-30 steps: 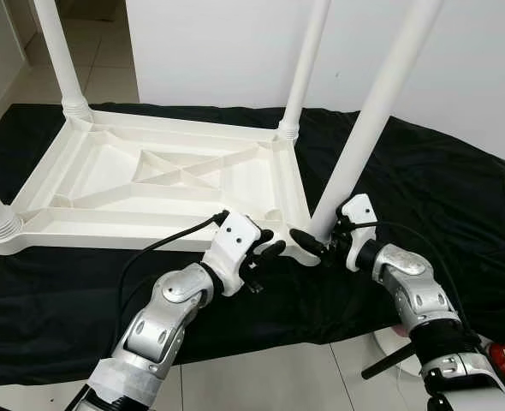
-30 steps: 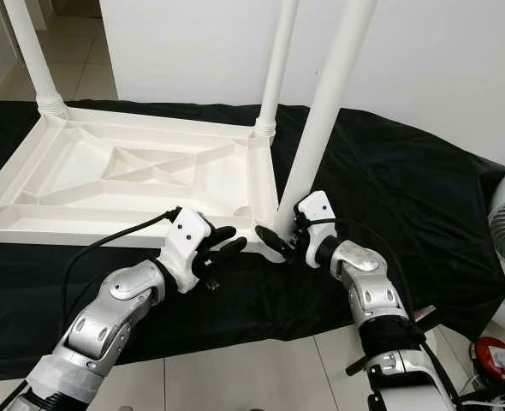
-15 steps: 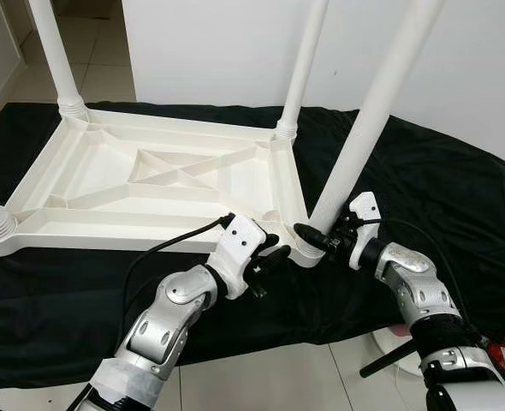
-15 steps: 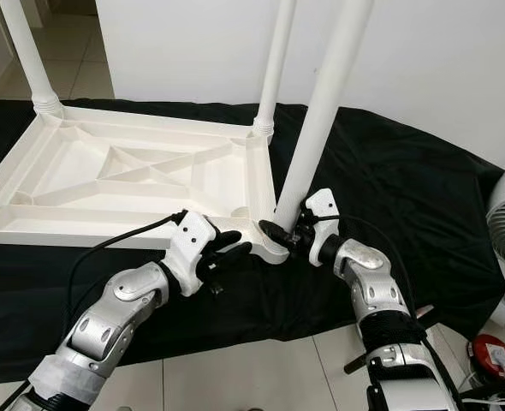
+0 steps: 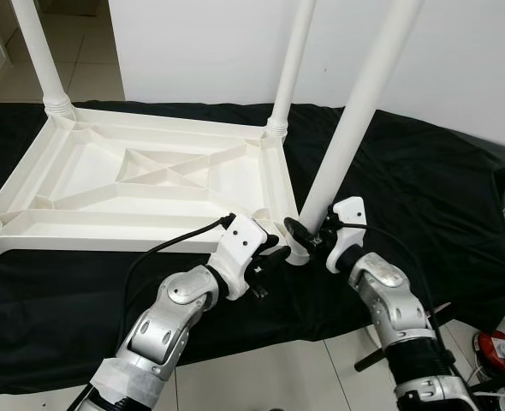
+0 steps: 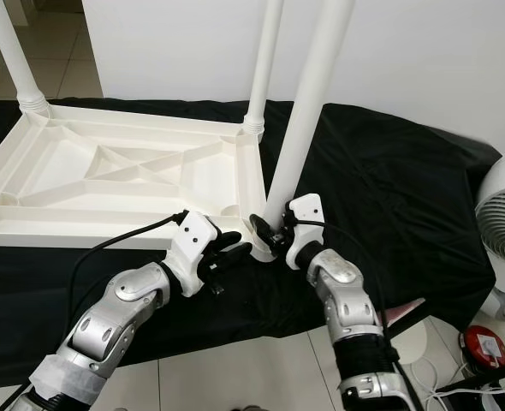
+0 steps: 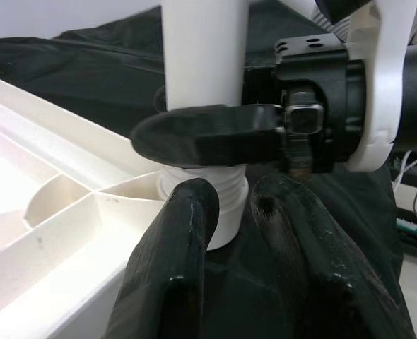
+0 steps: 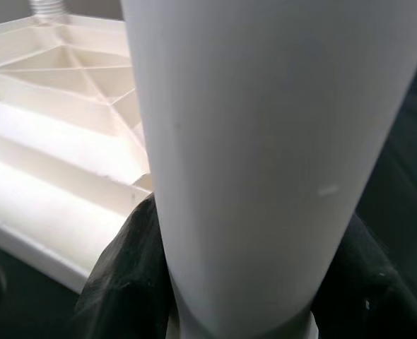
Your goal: Building children table
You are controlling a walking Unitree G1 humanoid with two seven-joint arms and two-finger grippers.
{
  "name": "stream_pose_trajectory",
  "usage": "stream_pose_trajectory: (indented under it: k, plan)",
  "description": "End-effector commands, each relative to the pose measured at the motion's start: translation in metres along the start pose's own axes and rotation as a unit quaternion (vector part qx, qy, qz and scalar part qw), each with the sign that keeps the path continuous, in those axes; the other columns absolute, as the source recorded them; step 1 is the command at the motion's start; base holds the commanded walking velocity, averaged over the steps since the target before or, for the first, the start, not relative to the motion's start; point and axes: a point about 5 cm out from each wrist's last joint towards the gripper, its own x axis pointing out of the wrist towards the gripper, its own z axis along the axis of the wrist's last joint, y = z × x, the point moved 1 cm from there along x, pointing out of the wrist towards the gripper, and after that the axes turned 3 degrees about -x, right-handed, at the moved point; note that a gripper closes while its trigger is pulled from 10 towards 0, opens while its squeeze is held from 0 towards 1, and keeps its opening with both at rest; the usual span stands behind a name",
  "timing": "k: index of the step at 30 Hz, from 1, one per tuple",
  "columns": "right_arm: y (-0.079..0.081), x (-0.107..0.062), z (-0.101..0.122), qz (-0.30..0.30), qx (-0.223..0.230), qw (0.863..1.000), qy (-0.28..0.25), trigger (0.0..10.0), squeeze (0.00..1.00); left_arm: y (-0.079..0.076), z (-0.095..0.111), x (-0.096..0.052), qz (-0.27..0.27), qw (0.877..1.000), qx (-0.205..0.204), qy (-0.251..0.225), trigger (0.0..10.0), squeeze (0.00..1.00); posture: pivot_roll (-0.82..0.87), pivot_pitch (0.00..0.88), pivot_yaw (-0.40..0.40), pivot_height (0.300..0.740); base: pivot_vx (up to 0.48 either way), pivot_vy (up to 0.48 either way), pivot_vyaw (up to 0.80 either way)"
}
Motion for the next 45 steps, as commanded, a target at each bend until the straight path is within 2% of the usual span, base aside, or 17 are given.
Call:
stream_pose_trajectory:
  k: [1,3,4,7,8,12,18,19,23,25,27,35,36,38,43,44,45]
  plan:
    - [0.009,-0.001,-0.015,-0.012,-0.003,0.999,0.042,10.0,0.0,-0.007,0.0,0.001,-0.031,1.0,0.0,0.004,10.0,0.0,0.06,0.074,-0.079,0.74,0.0,0.0,0.0]
    - [0.012,-0.001,-0.014,-0.045,-0.002,0.998,0.045,10.0,0.0,-0.007,0.0,0.001,-0.033,0.999,0.001,0.005,10.0,0.0,0.06,0.073,-0.079,0.74,0.0,0.0,0.0]
    - [0.009,-0.003,-0.012,-0.153,0.002,0.987,0.056,10.0,0.0,-0.004,-0.001,0.002,-0.031,0.999,0.003,0.008,10.0,0.0,0.06,0.071,-0.077,0.74,0.0,0.0,0.0]
    - [0.008,-0.004,-0.012,-0.184,0.005,0.981,0.061,10.0,0.0,-0.003,0.0,0.002,-0.031,0.999,0.004,0.008,10.0,0.0,0.06,0.071,-0.077,0.74,0.0,0.0,0.0]
    - [0.008,-0.006,-0.011,-0.22,0.009,0.974,0.055,10.0,0.0,-0.002,0.0,0.003,-0.029,1.0,0.005,0.007,10.0,0.0,0.06,0.066,-0.074,0.74,0.0,0.0,0.0]
    - [0.014,-0.004,0.004,-0.214,0.031,0.976,0.001,10.0,0.0,0.0,0.009,0.004,-0.026,0.999,-0.015,-0.012,10.0,0.0,0.05,0.061,-0.073,0.74,0.0,0.0,0.0]
    - [0.017,-0.007,0.01,-0.196,0.035,0.98,-0.02,10.0,0.05,-0.001,0.008,0.004,-0.028,1.0,-0.011,-0.009,10.0,0.0,0.05,0.063,-0.072,0.74,0.0,0.0,0.0]
    - [0.017,-0.009,0.01,-0.189,0.036,0.981,-0.025,10.0,1.0,-0.001,0.007,0.004,-0.027,1.0,-0.012,-0.008,10.0,0.0,0.05,0.061,-0.071,0.74,0.0,0.0,0.0]
    - [0.018,-0.01,0.011,-0.187,0.037,0.981,-0.028,10.0,1.0,-0.001,0.007,0.003,-0.027,1.0,-0.012,-0.007,10.0,0.0,0.05,0.061,-0.071,0.74,0.0,0.0,0.0]
    - [0.004,-0.02,0.011,-0.172,0.038,0.984,-0.04,10.0,1.0,0.0,0.006,0.002,-0.023,1.0,-0.013,-0.006,10.0,0.0,0.05,0.062,-0.076,0.74,0.0,0.0,0.0]
    - [-0.002,-0.023,0.011,-0.166,0.041,0.984,-0.044,10.0,1.0,0.0,0.006,0.002,-0.022,1.0,-0.013,-0.006,10.0,0.0,0.05,0.062,-0.076,0.74,0.0,0.0,0.0]
    - [-0.01,-0.026,0.011,-0.103,0.03,0.993,-0.055,10.0,1.0,0.001,0.006,0.003,-0.022,1.0,-0.008,-0.005,10.0,0.0,0.05,0.06,-0.078,0.74,0.0,0.0,0.0]
    - [-0.013,-0.024,0.012,-0.059,0.022,0.996,-0.059,10.0,0.0,0.001,0.007,0.003,-0.022,1.0,-0.007,-0.006,10.0,0.0,0.05,0.055,-0.079,0.74,0.0,0.0,0.0]
    - [-0.013,-0.022,0.014,-0.021,0.021,0.998,-0.063,10.0,0.0,0.002,0.007,0.004,-0.022,1.0,-0.006,-0.007,10.0,0.0,0.05,0.055,-0.079,0.74,0.0,0.0,0.0]
    - [-0.013,-0.019,0.014,0.013,0.002,0.998,-0.059,10.0,0.0,0.002,0.007,0.004,-0.022,1.0,-0.003,-0.006,10.0,0.0,0.05,0.051,-0.081,0.74,0.0,0.0,0.0]
    - [-0.011,-0.015,0.013,0.053,-0.021,0.997,-0.052,10.0,0.0,0.002,0.007,0.004,-0.022,1.0,-0.001,-0.006,10.0,0.0,0.06,0.046,-0.08,0.74,0.0,0.0,0.0]
    - [-0.011,-0.015,0.013,0.053,-0.021,0.997,-0.052,10.0,0.0,0.002,0.007,0.004,-0.022,1.0,-0.001,-0.006,10.0,0.0,0.06,0.046,-0.08,0.74,0.0,0.0,0.0]
